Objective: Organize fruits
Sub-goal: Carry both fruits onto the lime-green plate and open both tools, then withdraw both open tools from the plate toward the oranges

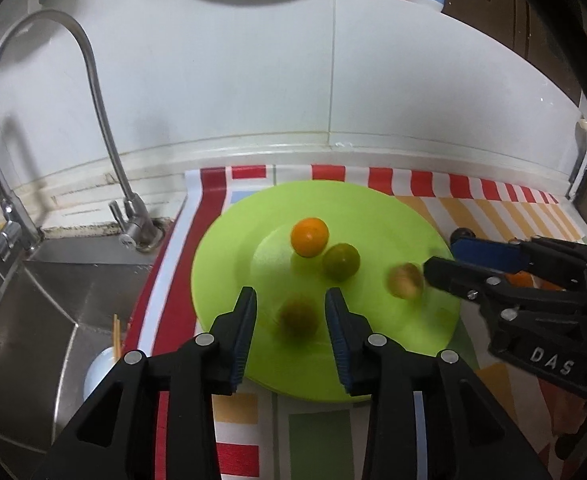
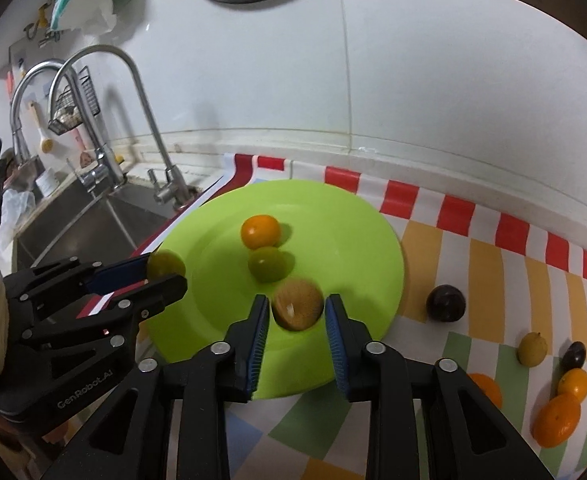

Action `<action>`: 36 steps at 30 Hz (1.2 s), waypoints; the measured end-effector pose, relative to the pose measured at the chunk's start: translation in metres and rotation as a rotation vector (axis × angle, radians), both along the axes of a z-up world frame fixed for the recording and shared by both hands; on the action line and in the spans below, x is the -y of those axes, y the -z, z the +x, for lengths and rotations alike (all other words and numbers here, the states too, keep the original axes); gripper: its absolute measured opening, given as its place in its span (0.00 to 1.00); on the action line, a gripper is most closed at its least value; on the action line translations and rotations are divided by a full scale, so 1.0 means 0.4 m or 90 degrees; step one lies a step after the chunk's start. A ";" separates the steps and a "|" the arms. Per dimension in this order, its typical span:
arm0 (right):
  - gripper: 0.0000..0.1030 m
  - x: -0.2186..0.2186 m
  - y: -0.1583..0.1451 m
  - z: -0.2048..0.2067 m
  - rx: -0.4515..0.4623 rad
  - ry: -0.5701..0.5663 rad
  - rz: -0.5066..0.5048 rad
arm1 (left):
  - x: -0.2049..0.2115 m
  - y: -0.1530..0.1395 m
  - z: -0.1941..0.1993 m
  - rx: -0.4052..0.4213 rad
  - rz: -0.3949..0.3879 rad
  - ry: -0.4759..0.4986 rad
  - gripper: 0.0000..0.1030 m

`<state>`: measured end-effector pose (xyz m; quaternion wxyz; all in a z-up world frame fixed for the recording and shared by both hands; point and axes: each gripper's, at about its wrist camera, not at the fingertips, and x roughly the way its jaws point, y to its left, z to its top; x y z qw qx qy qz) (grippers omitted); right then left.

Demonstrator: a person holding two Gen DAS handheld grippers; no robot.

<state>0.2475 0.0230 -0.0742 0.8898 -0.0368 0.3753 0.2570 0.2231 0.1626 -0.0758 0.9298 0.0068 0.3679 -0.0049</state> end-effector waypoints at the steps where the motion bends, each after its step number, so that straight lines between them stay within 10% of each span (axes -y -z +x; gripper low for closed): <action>1: 0.36 0.004 -0.004 -0.001 0.005 0.006 -0.001 | -0.001 -0.004 -0.002 0.000 0.002 -0.003 0.34; 36: 0.45 0.249 -0.163 -0.292 0.113 0.147 0.008 | 0.173 -0.184 -0.273 0.113 0.007 0.044 0.69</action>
